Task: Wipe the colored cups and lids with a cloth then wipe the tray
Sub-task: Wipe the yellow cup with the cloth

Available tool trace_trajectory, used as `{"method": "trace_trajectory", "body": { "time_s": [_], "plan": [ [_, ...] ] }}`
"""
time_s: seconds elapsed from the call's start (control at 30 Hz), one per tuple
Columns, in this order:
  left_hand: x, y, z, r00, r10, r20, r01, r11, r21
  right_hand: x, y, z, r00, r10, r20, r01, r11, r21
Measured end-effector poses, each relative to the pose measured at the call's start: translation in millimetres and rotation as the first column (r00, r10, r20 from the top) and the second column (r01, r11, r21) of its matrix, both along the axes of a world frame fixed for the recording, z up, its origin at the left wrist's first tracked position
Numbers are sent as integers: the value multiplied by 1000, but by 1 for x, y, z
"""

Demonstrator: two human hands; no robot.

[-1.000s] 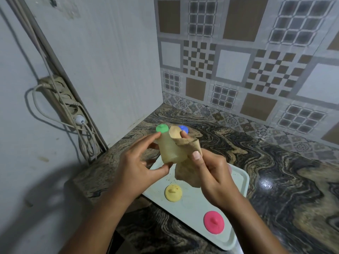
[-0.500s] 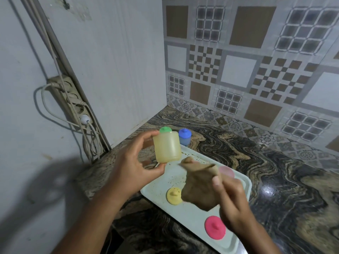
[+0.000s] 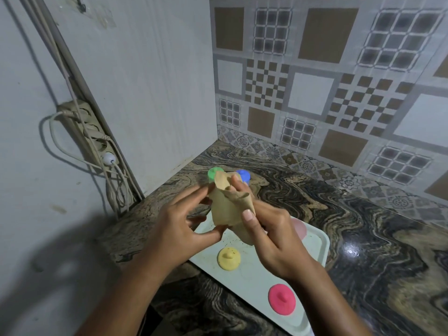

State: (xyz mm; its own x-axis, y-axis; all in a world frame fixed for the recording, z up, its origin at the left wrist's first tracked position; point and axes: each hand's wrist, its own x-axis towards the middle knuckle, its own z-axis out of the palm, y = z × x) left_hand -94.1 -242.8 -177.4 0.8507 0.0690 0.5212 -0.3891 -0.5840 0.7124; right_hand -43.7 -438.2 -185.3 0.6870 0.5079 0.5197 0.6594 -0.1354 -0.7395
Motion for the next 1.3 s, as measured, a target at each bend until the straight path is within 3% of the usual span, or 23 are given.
{"method": "trace_trajectory", "body": {
  "time_s": [0.13,0.37,0.47,0.53,0.6,0.67,0.77,0.93,1.0,1.1,1.3],
  "plan": [
    [-1,12,0,999,45,-25,-45,999,0,-11,-6,-13,1000,20,20,-20,1000,-19],
    [-2,21,-2,992,37,-121,-42,999,-35,-19,-22,-32,991,46,-123,-53,997,-56],
    [0,22,-5,993,17,-117,-22,999,-39,-19,-29,-34,968,51,-247,-19,992,128],
    [0,19,-7,995,16,-101,-20,999,-39,-17,-28,-26,952,18,-306,84,945,317],
    [0,15,-9,995,15,-98,-18,999,-34,-11,-24,-17,924,-16,-381,180,899,399],
    [1,11,-13,994,0,-112,-4,999,-37,-5,-21,-8,929,-51,-366,198,905,377],
    [2,3,-14,992,-6,-128,-3,998,-65,0,-13,7,974,-72,-215,132,951,281],
    [1,-4,3,1000,-9,-22,11,993,115,0,4,13,998,5,61,-1,998,-57],
    [1,-3,6,999,29,-20,-25,986,165,1,6,4,997,54,48,-48,992,-115],
    [-3,0,4,992,99,-77,-90,989,118,0,2,-6,997,68,20,-65,988,-138],
    [-4,1,1,999,42,-24,-39,994,101,-6,-8,-16,995,94,10,-93,992,-83]
  ]
}}
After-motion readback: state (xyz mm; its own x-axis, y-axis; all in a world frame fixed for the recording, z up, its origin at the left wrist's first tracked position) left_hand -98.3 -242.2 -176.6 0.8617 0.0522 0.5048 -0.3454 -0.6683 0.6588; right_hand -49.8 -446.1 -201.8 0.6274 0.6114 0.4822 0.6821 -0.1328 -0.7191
